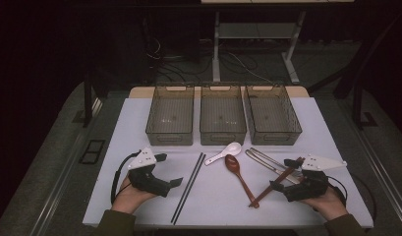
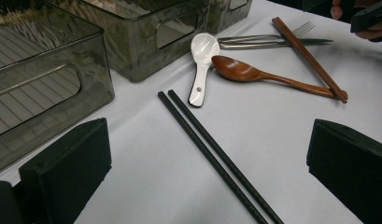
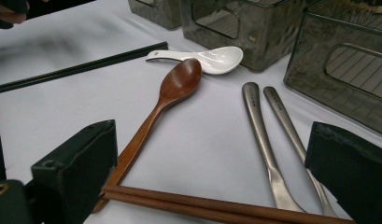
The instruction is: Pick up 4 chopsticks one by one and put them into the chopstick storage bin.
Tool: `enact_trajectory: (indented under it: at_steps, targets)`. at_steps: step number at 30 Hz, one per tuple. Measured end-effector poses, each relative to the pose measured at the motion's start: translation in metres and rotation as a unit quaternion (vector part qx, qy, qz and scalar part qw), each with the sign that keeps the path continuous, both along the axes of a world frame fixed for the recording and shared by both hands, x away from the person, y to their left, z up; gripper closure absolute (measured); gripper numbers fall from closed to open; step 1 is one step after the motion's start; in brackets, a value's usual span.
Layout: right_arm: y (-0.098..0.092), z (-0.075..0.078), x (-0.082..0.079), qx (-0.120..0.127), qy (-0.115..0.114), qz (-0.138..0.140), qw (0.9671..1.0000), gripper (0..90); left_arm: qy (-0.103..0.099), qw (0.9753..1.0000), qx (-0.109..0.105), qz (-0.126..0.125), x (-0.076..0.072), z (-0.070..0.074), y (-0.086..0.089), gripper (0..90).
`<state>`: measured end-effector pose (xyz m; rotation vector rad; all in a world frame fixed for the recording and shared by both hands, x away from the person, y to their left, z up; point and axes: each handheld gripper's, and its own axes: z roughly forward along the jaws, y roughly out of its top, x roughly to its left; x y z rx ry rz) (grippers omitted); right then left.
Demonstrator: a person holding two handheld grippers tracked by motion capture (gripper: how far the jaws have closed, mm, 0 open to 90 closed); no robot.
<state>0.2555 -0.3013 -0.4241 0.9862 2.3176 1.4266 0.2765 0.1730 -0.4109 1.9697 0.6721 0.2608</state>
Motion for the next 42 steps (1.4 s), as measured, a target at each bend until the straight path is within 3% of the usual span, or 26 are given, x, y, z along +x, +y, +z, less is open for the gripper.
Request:
enact_trajectory:
  at_steps: [11, 20, 24, 25, 26, 27, 28, 32, 33, 35, 39, 42]
  targets:
    - [0.000, 0.000, 0.001, 0.003, 0.003, 0.003, 1.0000, 2.8, 0.002, 1.0000, 0.006, -0.003, 0.000, 0.000, -0.004, 0.0]
    - [-0.001, 0.001, 0.000, 0.006, 0.005, 0.003, 1.0000, 2.8, 0.006, 0.9998, 0.007, -0.016, -0.004, -0.001, -0.014, 9.1]
    - [-0.001, 0.001, 0.000, 0.005, 0.004, 0.000, 1.0000, 2.8, 0.004, 0.9995, 0.015, -0.026, -0.005, -0.001, -0.020, 18.4]
    - [0.000, 0.001, 0.000, 0.004, 0.005, -0.001, 1.0000, 2.8, 0.006, 0.9995, 0.013, -0.029, -0.005, -0.001, -0.021, 26.6]
    - [0.000, 0.001, 0.000, 0.004, 0.005, -0.001, 1.0000, 2.8, 0.006, 0.9994, 0.012, -0.031, -0.006, -0.001, -0.021, 26.6]
    - [0.000, 0.001, 0.001, 0.004, 0.005, -0.001, 1.0000, 2.8, 0.005, 0.9994, 0.012, -0.031, -0.006, -0.001, -0.022, 36.4]
    - [0.000, 0.001, 0.001, 0.004, 0.005, -0.001, 1.0000, 2.8, 0.007, 0.9993, 0.012, -0.033, -0.006, 0.000, -0.022, 36.4]
    - [-0.001, 0.001, 0.001, 0.005, 0.005, -0.001, 1.0000, 2.8, 0.012, 0.9988, 0.013, -0.047, -0.006, 0.000, -0.025, 57.0]
    - [-0.001, 0.001, 0.001, 0.005, 0.005, -0.001, 1.0000, 2.8, 0.015, 0.9986, 0.014, -0.049, -0.006, -0.001, -0.026, 57.0]
    - [-0.001, 0.000, 0.000, 0.004, 0.004, -0.002, 1.0000, 2.8, 0.026, 0.9981, 0.014, -0.055, -0.006, -0.001, -0.029, 69.9]
    - [-0.003, 0.001, 0.001, 0.009, 0.005, -0.006, 0.9999, 2.8, 0.037, 0.9969, 0.022, -0.065, -0.006, -0.003, -0.032, 84.1]
    - [-0.002, 0.001, 0.001, 0.007, 0.004, -0.006, 0.9999, 2.8, 0.048, 0.9958, 0.032, -0.071, -0.006, -0.006, -0.034, 88.7]
